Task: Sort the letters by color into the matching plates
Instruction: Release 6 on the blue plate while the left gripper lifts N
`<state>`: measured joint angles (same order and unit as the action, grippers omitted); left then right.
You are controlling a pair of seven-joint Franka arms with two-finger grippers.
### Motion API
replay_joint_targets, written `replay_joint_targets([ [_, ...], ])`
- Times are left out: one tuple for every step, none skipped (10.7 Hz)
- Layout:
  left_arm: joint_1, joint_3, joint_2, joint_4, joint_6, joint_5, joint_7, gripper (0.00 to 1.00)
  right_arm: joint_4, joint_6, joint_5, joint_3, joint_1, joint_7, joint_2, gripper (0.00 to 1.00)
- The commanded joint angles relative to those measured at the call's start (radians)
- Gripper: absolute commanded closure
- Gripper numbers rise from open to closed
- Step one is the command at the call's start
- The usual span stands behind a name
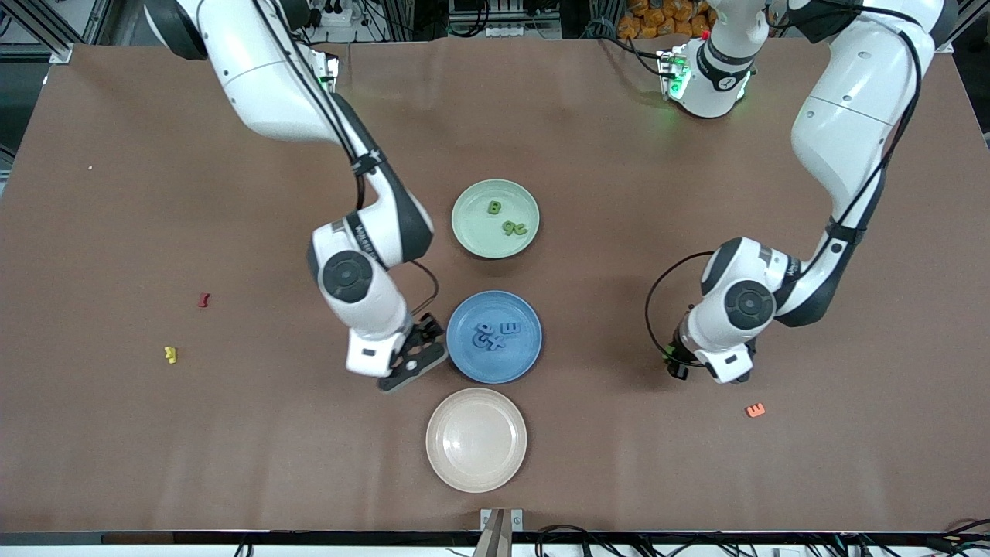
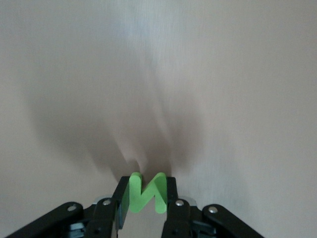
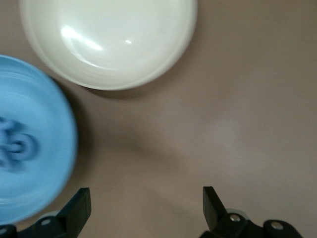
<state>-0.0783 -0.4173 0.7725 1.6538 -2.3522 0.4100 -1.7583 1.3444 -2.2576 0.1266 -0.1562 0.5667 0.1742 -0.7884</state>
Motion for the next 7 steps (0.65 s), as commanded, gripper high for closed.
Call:
replay_joint_targets([
  [0.092, 0.0, -0.047, 0.014, 0.071, 0.01, -0.114, 1.0, 0.018, 0.09, -0.002, -0.023, -0.124, 0.095, 0.053, 0.0],
  [0.127, -0.003, -0.058, 0.012, 0.082, 0.01, -0.151, 1.0, 0.019, 0.119, -0.002, -0.022, -0.178, 0.129, 0.076, 0.0],
  [0.152, -0.024, -0.058, 0.011, 0.082, 0.009, -0.18, 1.0, 0.019, 0.166, -0.002, -0.022, -0.224, 0.154, 0.106, 0.0],
  [0.161, -0.064, -0.061, 0.009, 0.096, 0.009, -0.197, 1.0, 0.021, 0.223, -0.004, -0.023, -0.27, 0.16, 0.144, 0.0],
  [0.163, -0.105, -0.076, 0.009, 0.125, 0.009, -0.207, 1.0, 0.021, 0.272, -0.005, -0.023, -0.31, 0.162, 0.179, 0.0],
  [0.163, -0.148, -0.091, 0.001, 0.158, 0.006, -0.216, 1.0, 0.024, 0.326, -0.01, -0.023, -0.341, 0.168, 0.217, 0.0],
  [0.164, -0.193, -0.093, -0.017, 0.194, -0.006, -0.236, 1.0, 0.035, 0.369, -0.013, -0.023, -0.369, 0.182, 0.26, 0.0],
])
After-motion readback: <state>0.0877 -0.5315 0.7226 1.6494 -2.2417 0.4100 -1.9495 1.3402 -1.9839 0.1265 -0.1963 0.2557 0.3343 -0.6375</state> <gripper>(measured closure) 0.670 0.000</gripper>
